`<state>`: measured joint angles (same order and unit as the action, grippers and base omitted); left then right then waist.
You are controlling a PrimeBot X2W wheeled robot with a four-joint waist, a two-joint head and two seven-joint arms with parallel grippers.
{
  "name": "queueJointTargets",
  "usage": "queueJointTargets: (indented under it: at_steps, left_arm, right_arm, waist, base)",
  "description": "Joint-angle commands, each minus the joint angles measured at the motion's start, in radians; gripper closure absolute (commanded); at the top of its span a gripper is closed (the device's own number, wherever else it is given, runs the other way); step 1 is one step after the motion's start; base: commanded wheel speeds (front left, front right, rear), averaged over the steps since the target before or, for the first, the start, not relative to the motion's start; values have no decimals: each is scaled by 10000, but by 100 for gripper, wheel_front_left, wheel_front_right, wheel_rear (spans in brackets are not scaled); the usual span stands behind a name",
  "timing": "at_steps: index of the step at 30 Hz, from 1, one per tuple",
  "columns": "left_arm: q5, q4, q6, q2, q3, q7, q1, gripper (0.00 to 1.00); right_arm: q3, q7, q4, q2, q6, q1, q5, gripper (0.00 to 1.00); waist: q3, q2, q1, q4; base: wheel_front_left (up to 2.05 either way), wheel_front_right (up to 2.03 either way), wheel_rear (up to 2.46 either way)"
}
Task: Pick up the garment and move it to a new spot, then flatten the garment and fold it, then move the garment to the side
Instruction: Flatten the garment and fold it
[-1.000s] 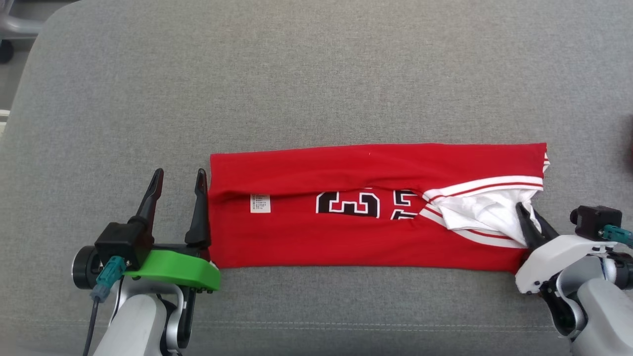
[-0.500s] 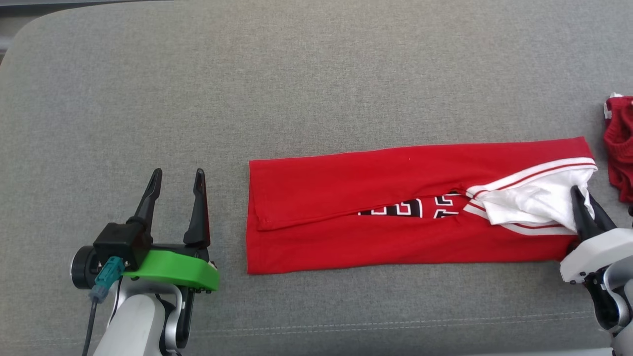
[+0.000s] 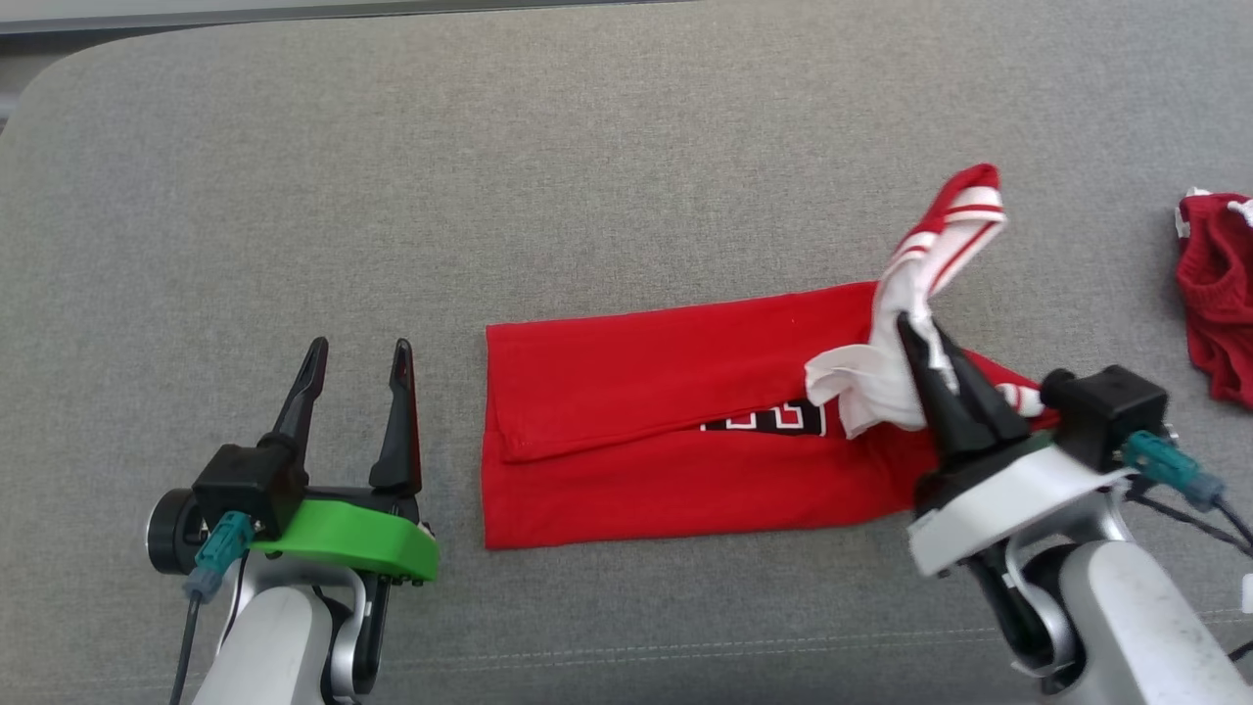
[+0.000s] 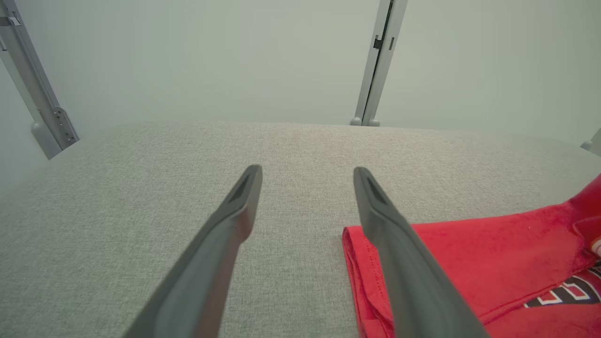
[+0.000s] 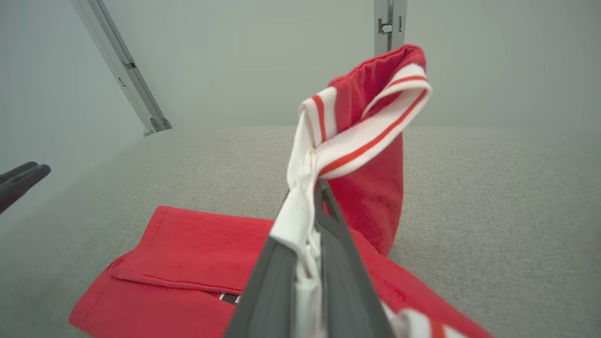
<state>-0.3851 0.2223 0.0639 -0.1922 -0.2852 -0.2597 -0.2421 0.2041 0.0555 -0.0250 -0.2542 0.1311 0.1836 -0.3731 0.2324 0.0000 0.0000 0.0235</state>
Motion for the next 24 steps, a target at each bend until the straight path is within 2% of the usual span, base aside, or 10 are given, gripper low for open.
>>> queueJointTargets:
  at_steps: [1, 4, 10, 16, 21, 24]
  left_arm:
    - [12, -1, -76, 47, -10, -53, -65, 0]
    - [28, 27, -140, 90, -96, -53, -219, 0]
    - [73, 168, -253, 290, -224, -53, -411, 0]
    - [134, 273, -361, 410, -278, -49, -516, 0]
    - [211, 357, -421, 504, -306, -44, -617, 0]
    - [270, 406, -459, 535, -367, -44, -668, 0]
  right_arm:
    - [404, -234, -284, 357, -7, 6, 118, 100]
    - [1035, -450, -138, 874, -7, 373, 324, 100]
    - [2277, -293, 1414, 1666, -5, 1126, 151, 100]
    - [3211, 204, 2886, 1925, -4, 1757, -188, 100]
    - [3556, 786, 4170, 2022, -5, 2355, -579, 100]
    - [3959, 1069, 4583, 2040, -5, 2739, -1044, 100]
  waist:
    - [52, 0, 0, 125]
    - [146, 0, 0, 345]
    - [298, 0, 0, 825]
    - [411, 0, 0, 1121]
    - [484, 0, 0, 1254]
    - [544, 0, 0, 1294]
  base:
    - [0, 0, 0]
    - [0, 0, 0]
    - [0, 0, 0]
    - [0, 0, 0]
    - [0, 0, 0]
    - [0, 0, 0]
